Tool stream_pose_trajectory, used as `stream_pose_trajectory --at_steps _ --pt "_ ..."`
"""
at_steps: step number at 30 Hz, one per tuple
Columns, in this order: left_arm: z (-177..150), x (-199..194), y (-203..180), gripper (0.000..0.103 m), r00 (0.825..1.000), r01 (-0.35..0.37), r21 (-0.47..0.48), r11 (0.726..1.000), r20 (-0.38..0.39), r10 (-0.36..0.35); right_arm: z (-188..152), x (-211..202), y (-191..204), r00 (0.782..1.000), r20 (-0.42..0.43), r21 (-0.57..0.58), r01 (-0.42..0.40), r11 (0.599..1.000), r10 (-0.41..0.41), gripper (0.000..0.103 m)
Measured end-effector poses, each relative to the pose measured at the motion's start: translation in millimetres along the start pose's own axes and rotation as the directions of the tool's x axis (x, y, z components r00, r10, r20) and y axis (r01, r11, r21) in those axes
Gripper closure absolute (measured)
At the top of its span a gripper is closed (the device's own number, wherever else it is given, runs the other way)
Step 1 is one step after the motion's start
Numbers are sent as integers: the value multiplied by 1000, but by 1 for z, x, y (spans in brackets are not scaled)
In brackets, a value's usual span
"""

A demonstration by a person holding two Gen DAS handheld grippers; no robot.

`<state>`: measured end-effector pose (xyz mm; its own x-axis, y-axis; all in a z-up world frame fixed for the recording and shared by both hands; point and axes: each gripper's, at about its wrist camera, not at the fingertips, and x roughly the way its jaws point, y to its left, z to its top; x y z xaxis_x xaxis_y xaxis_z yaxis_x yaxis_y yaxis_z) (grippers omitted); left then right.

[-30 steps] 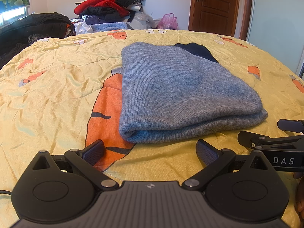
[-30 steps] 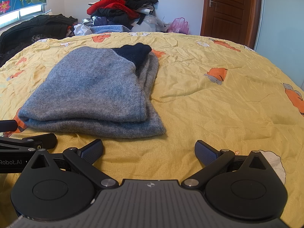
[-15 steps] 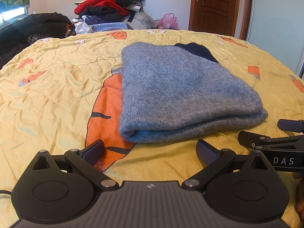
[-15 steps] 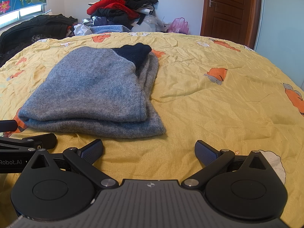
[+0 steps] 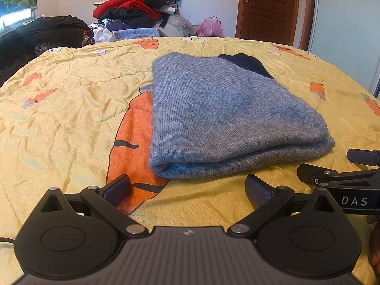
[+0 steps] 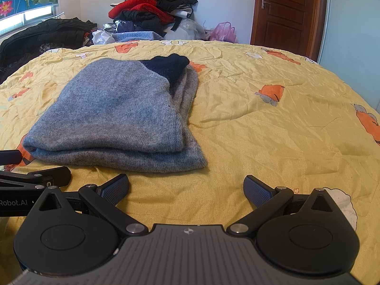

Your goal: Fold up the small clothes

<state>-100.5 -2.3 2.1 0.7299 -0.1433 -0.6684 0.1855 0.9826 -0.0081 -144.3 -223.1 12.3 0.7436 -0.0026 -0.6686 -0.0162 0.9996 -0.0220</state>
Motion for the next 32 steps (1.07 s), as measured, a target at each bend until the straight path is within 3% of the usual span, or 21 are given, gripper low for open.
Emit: stream_pose_trajectory --at_steps 32 --pt "0 -3 -2 0 1000 -19 14 1000 -10 19 0 0 0 1000 1 0 0 1000 0 0"
